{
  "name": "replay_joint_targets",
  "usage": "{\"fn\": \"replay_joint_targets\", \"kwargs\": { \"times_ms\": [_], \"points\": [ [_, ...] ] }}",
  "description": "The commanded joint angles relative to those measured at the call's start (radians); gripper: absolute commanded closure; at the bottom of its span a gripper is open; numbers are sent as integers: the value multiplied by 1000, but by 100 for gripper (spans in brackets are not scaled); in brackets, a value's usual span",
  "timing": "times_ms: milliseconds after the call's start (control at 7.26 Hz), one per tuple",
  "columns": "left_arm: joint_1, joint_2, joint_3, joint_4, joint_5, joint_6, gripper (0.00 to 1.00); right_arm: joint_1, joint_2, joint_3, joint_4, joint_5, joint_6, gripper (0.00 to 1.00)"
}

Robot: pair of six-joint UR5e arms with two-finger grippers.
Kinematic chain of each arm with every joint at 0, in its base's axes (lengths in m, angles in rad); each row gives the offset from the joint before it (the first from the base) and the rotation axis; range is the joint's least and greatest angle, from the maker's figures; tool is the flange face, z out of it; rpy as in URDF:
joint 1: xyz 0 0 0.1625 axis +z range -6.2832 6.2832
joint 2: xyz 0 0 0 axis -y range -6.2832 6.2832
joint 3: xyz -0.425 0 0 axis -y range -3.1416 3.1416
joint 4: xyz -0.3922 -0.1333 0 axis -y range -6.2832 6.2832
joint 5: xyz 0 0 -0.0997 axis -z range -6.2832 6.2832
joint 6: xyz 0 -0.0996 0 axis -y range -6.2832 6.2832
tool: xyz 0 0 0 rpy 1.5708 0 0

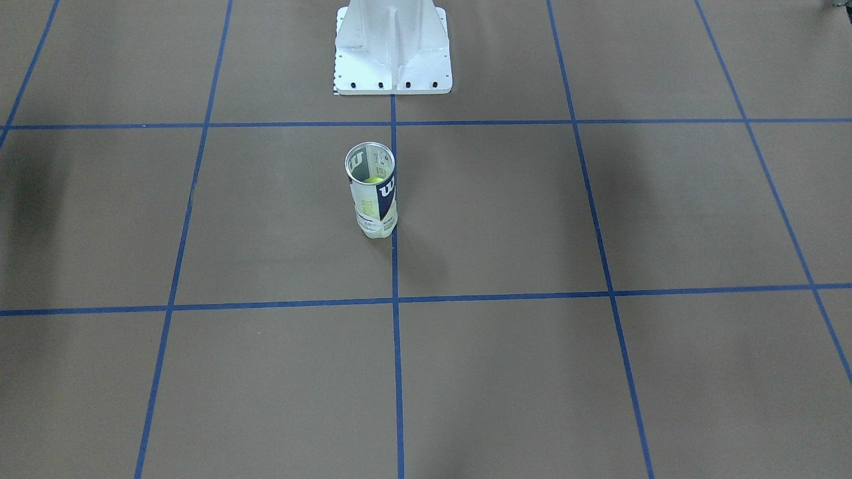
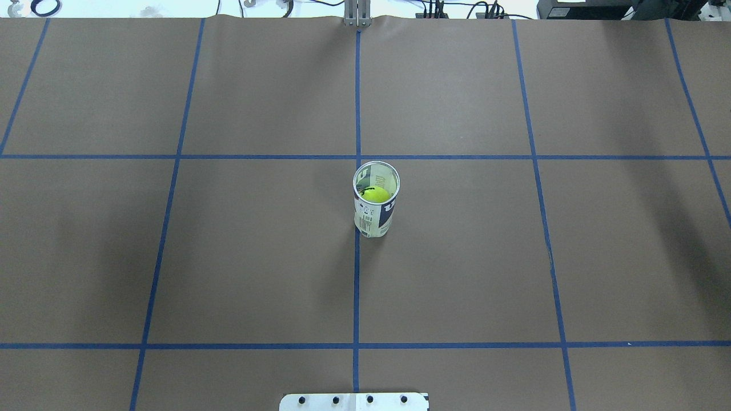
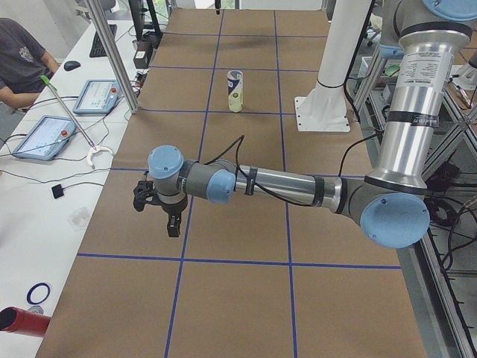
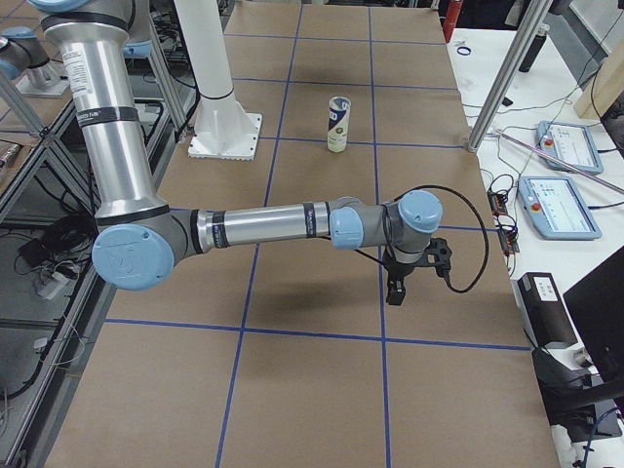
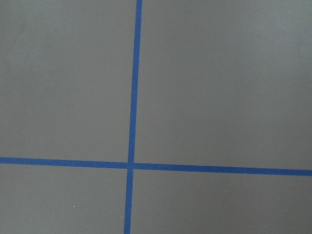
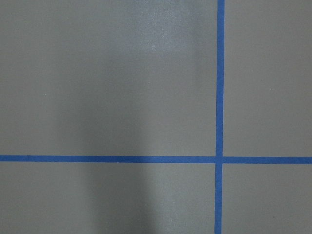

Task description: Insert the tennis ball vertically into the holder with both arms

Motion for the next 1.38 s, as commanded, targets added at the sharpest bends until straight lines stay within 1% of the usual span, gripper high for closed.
{"fn": "replay_joint_targets", "kwargs": {
  "times_ms": [0, 275, 1239],
  "points": [
    [1, -4, -5, -2, -4, 1, 0, -1, -1, 0, 1, -1, 1, 1],
    [1, -1, 1, -7, 6, 10, 0, -1, -9, -3, 39, 2, -1, 1],
    [0, 0, -6, -13, 6, 7, 0, -10, -6, 3, 42, 5, -2, 1]
  ]
}}
